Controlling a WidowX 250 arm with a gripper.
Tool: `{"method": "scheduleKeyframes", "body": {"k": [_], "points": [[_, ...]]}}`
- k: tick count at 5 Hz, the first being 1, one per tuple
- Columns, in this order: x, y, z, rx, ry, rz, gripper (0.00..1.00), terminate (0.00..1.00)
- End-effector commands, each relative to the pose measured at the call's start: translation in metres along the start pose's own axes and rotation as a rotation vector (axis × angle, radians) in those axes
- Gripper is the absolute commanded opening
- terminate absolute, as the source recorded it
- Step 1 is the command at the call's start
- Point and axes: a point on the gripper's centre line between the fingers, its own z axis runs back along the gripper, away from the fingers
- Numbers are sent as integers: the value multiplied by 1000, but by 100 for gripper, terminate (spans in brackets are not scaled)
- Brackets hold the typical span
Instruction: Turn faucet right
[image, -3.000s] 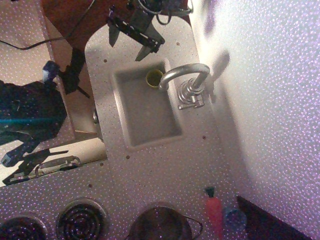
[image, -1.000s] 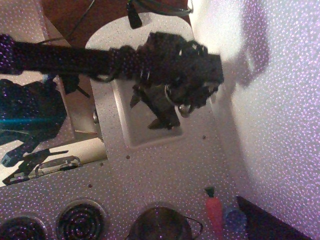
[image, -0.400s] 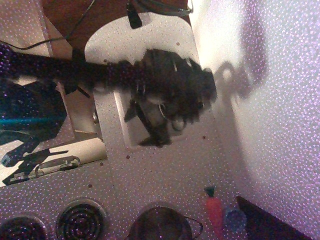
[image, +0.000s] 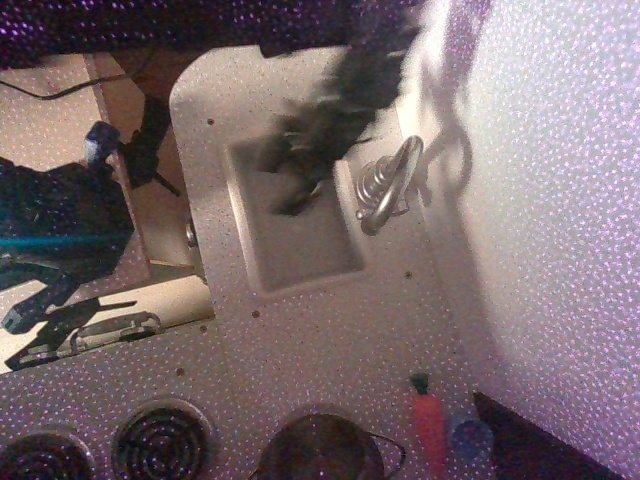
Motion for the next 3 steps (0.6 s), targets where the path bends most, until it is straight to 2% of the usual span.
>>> {"method": "scheduleKeyframes", "body": {"k": [1,2,3], "points": [[22,-53,25,-68,-204,-227,100,0],[14,-64,17,2,-238,-196,100,0],[1,-66,12,23,-272,-180,100,0]]}}
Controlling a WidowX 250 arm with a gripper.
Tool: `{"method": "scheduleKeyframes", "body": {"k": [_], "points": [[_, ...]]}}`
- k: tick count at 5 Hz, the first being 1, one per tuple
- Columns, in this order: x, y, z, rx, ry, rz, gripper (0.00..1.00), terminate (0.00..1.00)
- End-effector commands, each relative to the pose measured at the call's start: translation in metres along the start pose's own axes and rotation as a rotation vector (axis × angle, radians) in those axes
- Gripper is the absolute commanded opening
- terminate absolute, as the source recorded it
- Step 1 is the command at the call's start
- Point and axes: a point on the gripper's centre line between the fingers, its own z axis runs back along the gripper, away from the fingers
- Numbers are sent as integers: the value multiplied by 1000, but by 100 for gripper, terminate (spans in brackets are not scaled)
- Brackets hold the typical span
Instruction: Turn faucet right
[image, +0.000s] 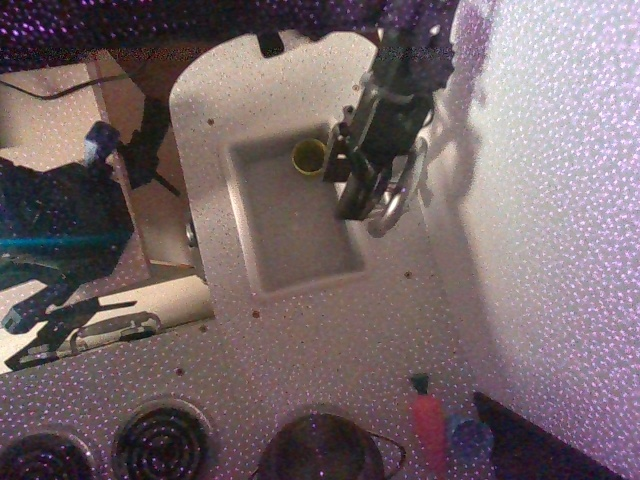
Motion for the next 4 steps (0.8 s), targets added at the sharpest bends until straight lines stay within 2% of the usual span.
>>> {"method": "scheduleKeyframes", "body": {"k": [1,2,3,4], "points": [[-20,-25,12,79,-57,-56,100,0],[-23,-37,10,129,-51,-75,100,0],[-26,-39,7,140,-20,-134,100,0],[-56,-33,15,218,-95,24,100,0]]}}
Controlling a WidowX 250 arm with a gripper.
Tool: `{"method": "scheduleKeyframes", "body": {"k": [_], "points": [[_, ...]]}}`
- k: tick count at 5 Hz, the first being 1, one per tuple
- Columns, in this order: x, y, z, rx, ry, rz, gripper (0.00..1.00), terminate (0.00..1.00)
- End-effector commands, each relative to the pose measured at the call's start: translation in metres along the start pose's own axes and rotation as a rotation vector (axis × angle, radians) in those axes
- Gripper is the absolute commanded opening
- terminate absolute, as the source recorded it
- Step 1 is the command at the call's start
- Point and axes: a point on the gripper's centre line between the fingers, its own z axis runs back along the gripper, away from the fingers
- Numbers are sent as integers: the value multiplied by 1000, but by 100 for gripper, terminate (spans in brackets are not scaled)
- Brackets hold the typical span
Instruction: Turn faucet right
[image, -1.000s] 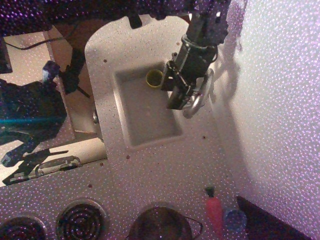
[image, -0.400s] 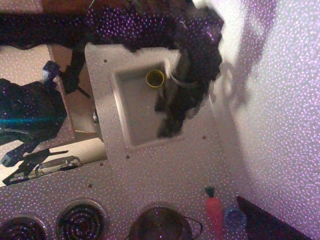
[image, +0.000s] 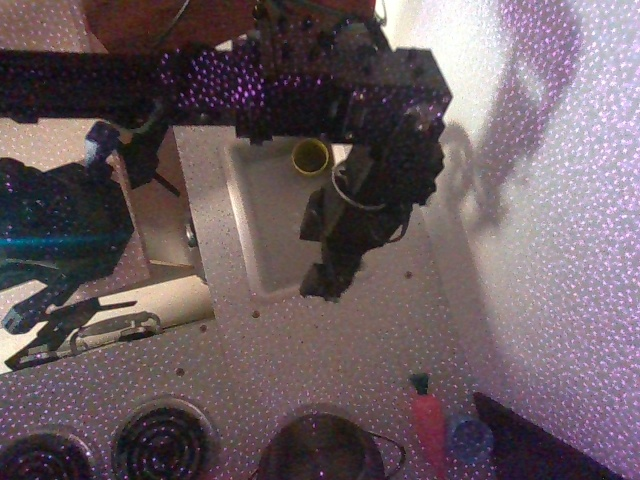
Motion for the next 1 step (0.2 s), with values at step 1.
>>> {"method": "scheduleKeyframes", "body": {"k": [1], "points": [[-77,12,62,-13,-316,220,100,100]]}}
